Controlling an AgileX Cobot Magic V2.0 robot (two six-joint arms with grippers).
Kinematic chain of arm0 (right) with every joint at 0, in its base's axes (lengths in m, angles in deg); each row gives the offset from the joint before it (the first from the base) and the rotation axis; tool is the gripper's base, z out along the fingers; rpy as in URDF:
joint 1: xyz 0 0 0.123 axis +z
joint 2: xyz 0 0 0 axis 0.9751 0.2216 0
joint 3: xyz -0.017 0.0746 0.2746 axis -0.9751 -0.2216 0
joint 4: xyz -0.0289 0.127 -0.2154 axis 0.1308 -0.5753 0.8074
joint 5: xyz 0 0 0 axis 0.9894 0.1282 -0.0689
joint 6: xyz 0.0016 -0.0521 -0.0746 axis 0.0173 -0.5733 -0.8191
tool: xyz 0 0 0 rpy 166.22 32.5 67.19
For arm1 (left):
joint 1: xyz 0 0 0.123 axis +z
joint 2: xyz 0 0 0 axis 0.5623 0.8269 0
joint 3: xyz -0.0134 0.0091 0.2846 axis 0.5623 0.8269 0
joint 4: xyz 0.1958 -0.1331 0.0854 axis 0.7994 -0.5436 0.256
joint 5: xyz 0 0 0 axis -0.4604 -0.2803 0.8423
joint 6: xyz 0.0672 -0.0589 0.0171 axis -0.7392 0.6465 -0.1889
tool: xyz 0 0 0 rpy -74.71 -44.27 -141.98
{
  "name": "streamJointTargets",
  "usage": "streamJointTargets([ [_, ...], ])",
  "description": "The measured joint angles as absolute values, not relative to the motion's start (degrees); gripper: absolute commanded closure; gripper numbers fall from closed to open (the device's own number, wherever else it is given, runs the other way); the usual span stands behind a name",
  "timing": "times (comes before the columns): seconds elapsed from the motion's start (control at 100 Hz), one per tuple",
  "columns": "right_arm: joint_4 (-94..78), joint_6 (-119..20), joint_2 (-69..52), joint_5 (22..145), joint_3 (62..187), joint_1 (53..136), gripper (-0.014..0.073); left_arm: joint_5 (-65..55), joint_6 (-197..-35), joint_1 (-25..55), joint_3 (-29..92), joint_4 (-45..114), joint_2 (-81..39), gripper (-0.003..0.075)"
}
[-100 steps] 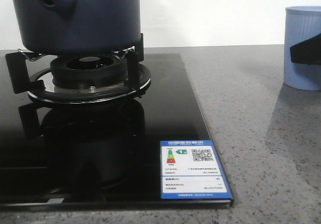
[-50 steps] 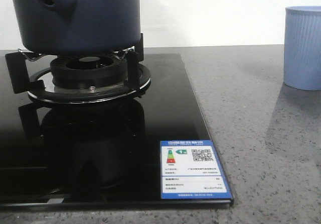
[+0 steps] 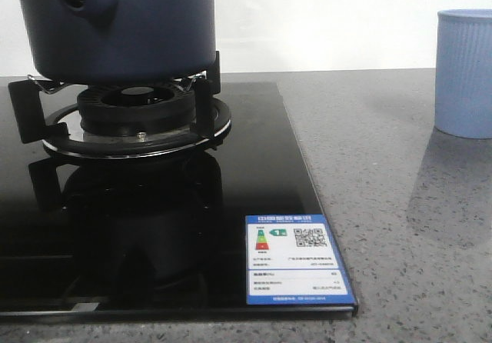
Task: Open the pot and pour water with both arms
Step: 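Lower the glass lid onto the pot and open the left gripper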
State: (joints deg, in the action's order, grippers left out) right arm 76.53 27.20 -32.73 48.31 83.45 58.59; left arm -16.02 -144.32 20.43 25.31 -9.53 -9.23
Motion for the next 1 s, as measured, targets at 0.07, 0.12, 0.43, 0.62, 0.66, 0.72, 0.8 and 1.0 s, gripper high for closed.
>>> streamJointTargets([
  [0.07, 76.5, 27.2, -33.0, 48.4, 83.5, 58.6, -0.0059, -16.3, -144.3, 19.0, 25.3, -9.5, -8.0, 0.0412],
  [0.12, 76.5, 27.3, -33.1, 48.4, 83.5, 58.6, -0.0059, -16.4, -144.3, 18.0, 25.3, -9.5, -7.1, 0.0412],
  [0.43, 76.5, 27.7, -33.1, 48.4, 83.3, 58.6, -0.0059, -15.8, -146.7, 16.4, 25.3, -9.5, -3.3, 0.0412],
  [0.62, 76.5, 27.8, -33.1, 48.4, 83.3, 58.6, -0.0059, -15.3, -146.8, 16.4, 25.3, -8.6, -3.3, 0.0412],
  [0.66, 76.5, 27.8, -33.1, 48.4, 83.3, 58.6, -0.0059, -15.5, -146.8, 16.4, 25.3, -8.3, -3.3, 0.0412],
  [0.72, 76.5, 27.8, -33.1, 48.4, 83.3, 58.6, -0.0059, -15.6, -146.8, 16.4, 25.3, -8.1, -3.3, 0.0412],
  [0.8, 76.5, 27.8, -33.1, 48.4, 83.3, 58.6, -0.0059, -15.7, -146.8, 16.4, 25.7, -7.8, -3.3, 0.0412],
  [1.0, 76.5, 27.9, -33.1, 48.4, 83.3, 58.6, -0.0059, -15.9, -146.8, 16.4, 27.6, -6.8, -3.3, 0.0412],
])
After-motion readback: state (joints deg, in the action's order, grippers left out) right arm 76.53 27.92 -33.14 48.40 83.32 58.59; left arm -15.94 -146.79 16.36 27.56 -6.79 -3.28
